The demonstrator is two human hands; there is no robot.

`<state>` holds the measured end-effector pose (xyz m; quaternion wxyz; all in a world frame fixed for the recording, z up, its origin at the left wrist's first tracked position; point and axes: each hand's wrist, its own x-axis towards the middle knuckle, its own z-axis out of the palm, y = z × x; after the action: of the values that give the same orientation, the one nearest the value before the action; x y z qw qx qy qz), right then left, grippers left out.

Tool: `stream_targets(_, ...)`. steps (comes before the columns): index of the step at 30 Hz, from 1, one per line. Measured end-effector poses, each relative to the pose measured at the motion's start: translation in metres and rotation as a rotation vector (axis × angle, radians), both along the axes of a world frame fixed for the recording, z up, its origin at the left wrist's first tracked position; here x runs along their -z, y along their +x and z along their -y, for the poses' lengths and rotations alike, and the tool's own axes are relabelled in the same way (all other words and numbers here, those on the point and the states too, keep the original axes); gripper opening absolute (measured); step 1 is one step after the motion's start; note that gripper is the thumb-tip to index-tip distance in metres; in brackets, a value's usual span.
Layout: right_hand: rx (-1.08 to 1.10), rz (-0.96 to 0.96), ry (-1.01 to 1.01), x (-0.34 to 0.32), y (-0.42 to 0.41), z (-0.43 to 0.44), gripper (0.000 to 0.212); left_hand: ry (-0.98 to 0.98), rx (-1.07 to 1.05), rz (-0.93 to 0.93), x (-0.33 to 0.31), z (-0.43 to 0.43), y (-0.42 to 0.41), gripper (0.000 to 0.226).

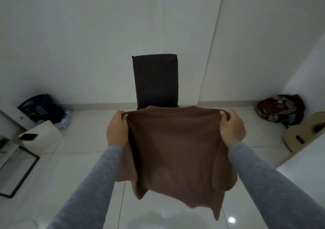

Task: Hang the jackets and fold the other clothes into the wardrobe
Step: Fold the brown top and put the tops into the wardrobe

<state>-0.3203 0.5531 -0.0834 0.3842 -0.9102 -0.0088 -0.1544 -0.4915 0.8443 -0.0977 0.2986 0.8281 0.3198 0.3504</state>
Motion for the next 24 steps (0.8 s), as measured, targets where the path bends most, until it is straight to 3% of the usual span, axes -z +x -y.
stream_targets(14, -0.079, -0.101, -0.13, 0.105, 0.051, -0.052, 0.029, -0.286, -0.15, -0.084, 0.121, -0.029, 0.038, 0.017)
stream_targets(19, -0.12, -0.134, -0.108, 0.152, 0.127, -0.102, 0.032, -0.315, -0.232, -0.109, 0.165, -0.07, 0.098, 0.019)
stream_targets(24, -0.119, -0.144, -0.118, 0.194, 0.25, -0.178, 0.033, -0.334, -0.291, -0.127, 0.203, -0.137, 0.212, 0.021)
